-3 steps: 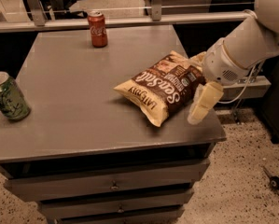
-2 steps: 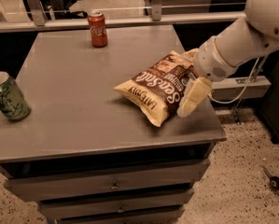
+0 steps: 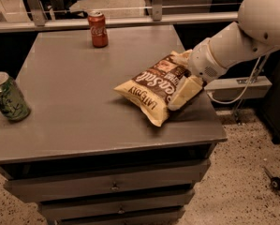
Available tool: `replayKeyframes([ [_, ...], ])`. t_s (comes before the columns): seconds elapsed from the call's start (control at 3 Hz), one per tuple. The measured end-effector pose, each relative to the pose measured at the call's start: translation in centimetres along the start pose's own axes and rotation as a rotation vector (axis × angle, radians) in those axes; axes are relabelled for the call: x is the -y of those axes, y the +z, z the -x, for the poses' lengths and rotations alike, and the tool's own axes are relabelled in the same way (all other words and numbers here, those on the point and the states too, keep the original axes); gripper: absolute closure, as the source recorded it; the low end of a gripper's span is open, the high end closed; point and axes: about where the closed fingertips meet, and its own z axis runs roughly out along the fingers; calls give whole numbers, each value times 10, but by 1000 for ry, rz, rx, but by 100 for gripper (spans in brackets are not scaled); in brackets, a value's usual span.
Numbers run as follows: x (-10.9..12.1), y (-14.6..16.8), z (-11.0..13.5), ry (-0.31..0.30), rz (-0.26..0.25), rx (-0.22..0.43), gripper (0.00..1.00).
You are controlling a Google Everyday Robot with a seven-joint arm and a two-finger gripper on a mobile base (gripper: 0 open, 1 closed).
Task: Move brown chip bag near green can
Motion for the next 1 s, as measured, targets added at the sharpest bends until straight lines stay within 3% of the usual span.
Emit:
replayKeyframes([
  [1.0, 26, -51, 17, -46, -120, 3, 87],
])
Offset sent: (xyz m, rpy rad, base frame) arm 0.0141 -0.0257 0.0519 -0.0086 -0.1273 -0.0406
